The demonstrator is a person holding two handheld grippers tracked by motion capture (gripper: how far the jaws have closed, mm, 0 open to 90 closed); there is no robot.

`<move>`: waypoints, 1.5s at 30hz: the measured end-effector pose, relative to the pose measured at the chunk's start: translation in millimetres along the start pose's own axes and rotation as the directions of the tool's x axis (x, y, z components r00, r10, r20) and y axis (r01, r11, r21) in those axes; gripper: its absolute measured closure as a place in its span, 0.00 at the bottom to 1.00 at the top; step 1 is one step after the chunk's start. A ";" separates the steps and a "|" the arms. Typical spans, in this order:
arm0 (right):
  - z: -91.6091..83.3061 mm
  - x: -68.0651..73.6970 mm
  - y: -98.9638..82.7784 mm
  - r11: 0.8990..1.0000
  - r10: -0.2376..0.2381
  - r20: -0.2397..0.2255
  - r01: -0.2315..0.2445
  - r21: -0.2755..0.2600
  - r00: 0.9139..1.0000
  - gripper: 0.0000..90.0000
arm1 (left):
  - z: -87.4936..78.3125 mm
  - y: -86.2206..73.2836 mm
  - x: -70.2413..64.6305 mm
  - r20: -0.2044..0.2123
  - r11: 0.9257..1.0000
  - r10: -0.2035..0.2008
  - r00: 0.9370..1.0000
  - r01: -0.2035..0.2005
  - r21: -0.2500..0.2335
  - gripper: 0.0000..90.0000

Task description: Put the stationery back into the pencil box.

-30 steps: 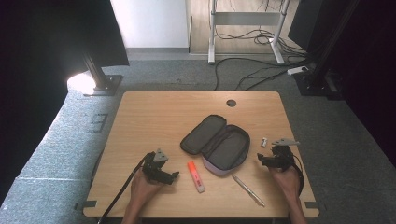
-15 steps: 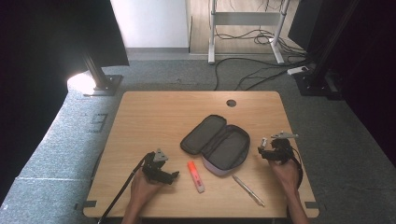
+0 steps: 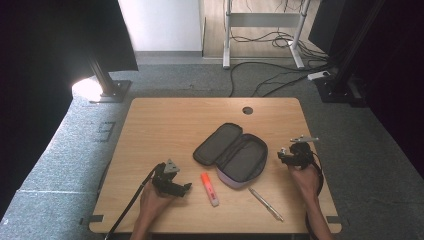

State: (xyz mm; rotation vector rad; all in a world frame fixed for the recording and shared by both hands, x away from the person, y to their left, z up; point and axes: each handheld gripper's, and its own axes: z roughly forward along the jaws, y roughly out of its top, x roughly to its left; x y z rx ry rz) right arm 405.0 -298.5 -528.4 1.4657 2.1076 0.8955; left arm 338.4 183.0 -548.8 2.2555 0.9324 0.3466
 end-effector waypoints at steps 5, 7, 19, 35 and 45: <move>6.9 -1.8 2.2 1.000 0.005 0.005 -0.005 0.015 1.000 0.48 | -0.2 -0.1 0.2 0.000 1.000 0.000 1.000 0.000 -0.002 0.04; 8.9 -2.3 3.3 1.000 0.012 0.007 -0.012 0.014 1.000 0.48 | -0.2 -0.1 0.2 0.000 1.000 0.000 1.000 0.000 -0.002 0.04; 21.0 -3.4 -0.2 0.999 0.022 0.015 -0.022 0.025 1.000 0.55 | 0.1 0.1 -0.1 0.001 1.000 0.004 1.000 -0.004 0.002 0.03; 16.1 -7.0 -4.8 0.999 0.053 0.029 -0.053 0.013 0.998 0.80 | 0.0 -0.1 -0.5 -0.001 1.000 0.002 1.000 -0.002 0.002 0.03; 10.1 -5.3 -1.6 0.999 0.051 0.014 -0.051 0.010 0.999 0.80 | 0.0 -0.1 -0.5 -0.001 1.000 0.002 1.000 -0.002 0.002 0.03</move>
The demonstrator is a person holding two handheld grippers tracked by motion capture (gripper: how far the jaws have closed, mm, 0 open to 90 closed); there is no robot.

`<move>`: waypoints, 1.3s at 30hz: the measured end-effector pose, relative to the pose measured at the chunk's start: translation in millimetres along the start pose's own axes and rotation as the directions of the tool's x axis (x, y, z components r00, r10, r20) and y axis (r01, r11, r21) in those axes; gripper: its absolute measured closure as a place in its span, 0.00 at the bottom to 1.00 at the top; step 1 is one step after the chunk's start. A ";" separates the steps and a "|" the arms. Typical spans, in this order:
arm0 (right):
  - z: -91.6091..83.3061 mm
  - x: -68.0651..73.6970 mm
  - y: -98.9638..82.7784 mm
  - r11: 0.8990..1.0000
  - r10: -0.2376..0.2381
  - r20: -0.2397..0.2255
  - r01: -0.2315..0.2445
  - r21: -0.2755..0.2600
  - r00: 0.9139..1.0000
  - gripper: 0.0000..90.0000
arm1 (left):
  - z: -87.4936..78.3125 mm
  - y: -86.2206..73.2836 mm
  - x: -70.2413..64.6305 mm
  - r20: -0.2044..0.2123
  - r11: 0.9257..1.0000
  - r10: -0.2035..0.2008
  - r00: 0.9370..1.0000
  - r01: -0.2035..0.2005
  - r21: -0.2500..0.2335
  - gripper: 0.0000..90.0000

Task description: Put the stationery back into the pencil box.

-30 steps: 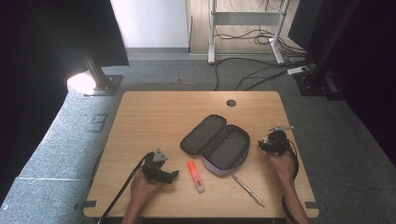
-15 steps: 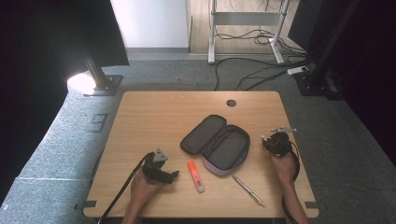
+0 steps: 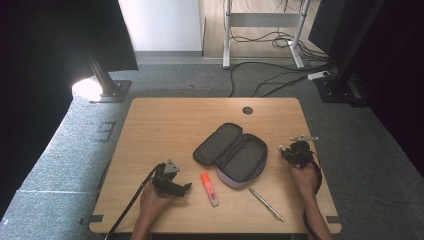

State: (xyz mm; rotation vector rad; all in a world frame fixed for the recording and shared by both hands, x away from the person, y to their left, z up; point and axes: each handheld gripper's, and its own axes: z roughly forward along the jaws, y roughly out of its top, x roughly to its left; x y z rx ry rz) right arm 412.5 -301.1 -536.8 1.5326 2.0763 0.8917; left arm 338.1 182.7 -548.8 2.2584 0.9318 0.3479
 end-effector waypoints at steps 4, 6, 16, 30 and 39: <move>-5.3 2.6 1.6 1.000 -0.008 -0.015 0.008 -0.014 1.000 0.80 | 0.0 0.0 0.0 0.000 1.000 0.000 1.000 0.000 0.000 0.03; -7.9 3.5 2.9 1.000 -0.016 -0.018 0.016 -0.017 1.000 0.80 | 0.0 0.0 0.0 0.000 1.000 0.000 1.000 0.000 0.000 0.03; -22.2 7.0 11.5 0.999 -0.038 -0.037 0.037 -0.036 0.999 0.80 | 0.2 0.1 -0.1 0.004 1.000 0.002 1.000 -0.002 0.001 0.03; -38.6 14.5 25.0 0.996 -0.065 -0.055 0.062 -0.065 0.996 0.80 | 0.1 0.1 -0.1 0.003 1.000 0.002 1.000 -0.002 0.002 0.03; -50.9 24.5 35.3 0.992 -0.091 -0.080 0.083 -0.098 0.993 0.80 | 0.2 0.0 0.0 0.004 1.000 0.002 1.000 -0.002 0.001 0.03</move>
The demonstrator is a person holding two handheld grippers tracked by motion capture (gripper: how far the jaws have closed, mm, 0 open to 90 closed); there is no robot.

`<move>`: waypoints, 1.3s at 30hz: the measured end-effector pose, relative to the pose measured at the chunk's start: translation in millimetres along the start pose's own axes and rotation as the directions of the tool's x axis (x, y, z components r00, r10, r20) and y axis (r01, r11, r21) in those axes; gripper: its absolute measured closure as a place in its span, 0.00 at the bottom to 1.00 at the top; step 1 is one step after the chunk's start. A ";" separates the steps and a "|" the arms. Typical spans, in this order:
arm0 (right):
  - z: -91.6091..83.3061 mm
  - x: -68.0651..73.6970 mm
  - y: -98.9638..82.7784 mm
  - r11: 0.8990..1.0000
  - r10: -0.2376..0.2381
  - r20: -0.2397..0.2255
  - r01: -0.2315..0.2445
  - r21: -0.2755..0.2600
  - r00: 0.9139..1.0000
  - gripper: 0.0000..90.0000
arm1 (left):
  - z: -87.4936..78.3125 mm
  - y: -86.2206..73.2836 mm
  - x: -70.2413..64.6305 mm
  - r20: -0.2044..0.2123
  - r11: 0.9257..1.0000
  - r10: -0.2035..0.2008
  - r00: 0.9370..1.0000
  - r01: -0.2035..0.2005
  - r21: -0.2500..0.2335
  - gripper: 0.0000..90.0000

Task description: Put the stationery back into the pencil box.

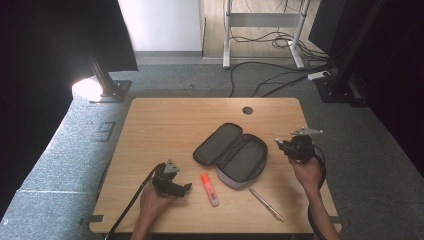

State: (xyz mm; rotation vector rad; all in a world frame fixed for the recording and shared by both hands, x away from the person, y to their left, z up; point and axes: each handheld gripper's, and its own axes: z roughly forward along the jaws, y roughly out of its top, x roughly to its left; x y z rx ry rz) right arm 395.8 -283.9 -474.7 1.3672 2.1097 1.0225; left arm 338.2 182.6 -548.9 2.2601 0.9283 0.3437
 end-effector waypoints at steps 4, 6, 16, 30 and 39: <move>-1.4 5.5 3.8 1.000 -0.010 -0.020 0.010 -0.007 1.000 0.80 | 0.0 0.0 0.0 -0.001 1.000 0.000 1.000 0.000 0.000 0.03; -1.5 7.9 5.0 1.000 -0.019 -0.031 0.019 -0.006 0.999 0.80 | 0.0 0.0 0.0 0.000 1.000 0.000 1.000 0.000 0.000 0.03; 1.0 17.7 9.6 0.999 -0.040 -0.066 0.039 -0.010 0.997 0.80 | 0.0 0.0 0.0 0.000 1.000 0.000 1.000 0.000 0.000 0.03; 9.0 44.4 16.1 0.995 -0.101 -0.110 0.100 -0.015 0.989 0.80 | -0.1 0.0 0.0 -0.002 1.000 0.000 1.000 0.000 0.000 0.03; 17.5 55.9 17.3 0.991 -0.133 -0.124 0.133 -0.008 0.983 0.80 | -0.1 0.0 0.0 0.000 1.000 0.000 1.000 0.000 0.000 0.03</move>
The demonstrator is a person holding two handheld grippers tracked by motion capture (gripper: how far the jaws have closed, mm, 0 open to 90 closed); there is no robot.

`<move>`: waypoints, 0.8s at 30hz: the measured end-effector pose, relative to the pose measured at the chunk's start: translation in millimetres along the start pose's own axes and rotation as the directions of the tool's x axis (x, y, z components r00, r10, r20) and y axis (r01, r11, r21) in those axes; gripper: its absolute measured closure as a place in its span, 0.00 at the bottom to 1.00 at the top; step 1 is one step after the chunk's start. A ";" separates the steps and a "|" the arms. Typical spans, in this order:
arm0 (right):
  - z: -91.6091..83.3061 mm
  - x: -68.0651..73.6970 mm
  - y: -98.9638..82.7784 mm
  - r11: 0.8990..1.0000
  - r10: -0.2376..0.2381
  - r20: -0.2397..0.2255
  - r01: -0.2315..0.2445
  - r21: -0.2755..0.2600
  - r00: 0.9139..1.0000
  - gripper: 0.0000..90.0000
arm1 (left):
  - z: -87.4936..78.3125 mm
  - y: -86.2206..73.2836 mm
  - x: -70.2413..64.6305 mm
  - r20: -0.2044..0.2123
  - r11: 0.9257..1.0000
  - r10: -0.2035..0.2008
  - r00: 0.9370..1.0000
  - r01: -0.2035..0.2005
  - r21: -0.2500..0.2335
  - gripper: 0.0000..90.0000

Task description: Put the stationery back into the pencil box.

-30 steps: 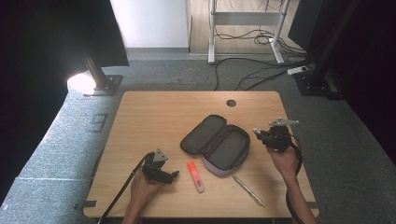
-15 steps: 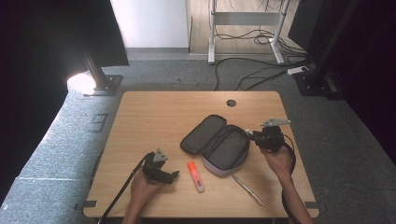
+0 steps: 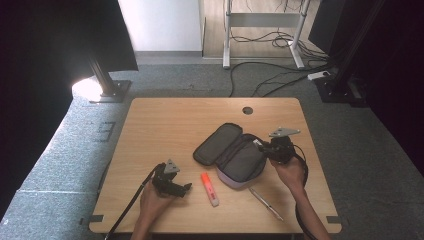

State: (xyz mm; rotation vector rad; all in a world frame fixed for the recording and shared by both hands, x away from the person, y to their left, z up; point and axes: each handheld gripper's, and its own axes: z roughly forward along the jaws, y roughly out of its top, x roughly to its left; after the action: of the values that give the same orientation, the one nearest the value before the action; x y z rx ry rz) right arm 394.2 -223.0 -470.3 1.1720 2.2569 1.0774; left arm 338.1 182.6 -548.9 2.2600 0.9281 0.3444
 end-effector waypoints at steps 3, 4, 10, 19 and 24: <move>3.7 2.5 0.4 1.000 -0.006 0.000 0.006 0.003 1.000 0.80 | 0.0 0.0 0.0 0.000 1.000 0.000 1.000 0.000 0.000 0.03; 5.1 3.5 0.5 1.000 -0.011 0.000 0.011 0.006 1.000 0.80 | 0.0 0.0 0.0 -0.001 1.000 0.000 1.000 0.000 0.000 0.03; 12.8 5.2 -0.3 0.999 -0.030 0.001 0.030 0.016 1.000 0.80 | 0.0 0.0 -0.1 0.000 1.000 -0.001 1.000 0.001 0.000 0.03; 26.7 0.8 -7.2 0.999 -0.031 0.010 0.030 0.039 0.999 0.80 | 0.0 0.0 -0.1 0.000 1.000 0.000 1.000 0.000 -0.001 0.03; 34.1 0.2 -11.7 0.998 -0.037 0.009 0.036 0.051 0.999 0.80 | 0.0 0.0 -0.1 0.000 1.000 0.001 1.000 -0.001 -0.001 0.03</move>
State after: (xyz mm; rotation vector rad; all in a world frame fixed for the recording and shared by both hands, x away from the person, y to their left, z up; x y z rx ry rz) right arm 409.2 -211.5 -501.0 1.1489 2.3022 1.0037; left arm 338.0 182.6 -548.9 2.2597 0.9270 0.3450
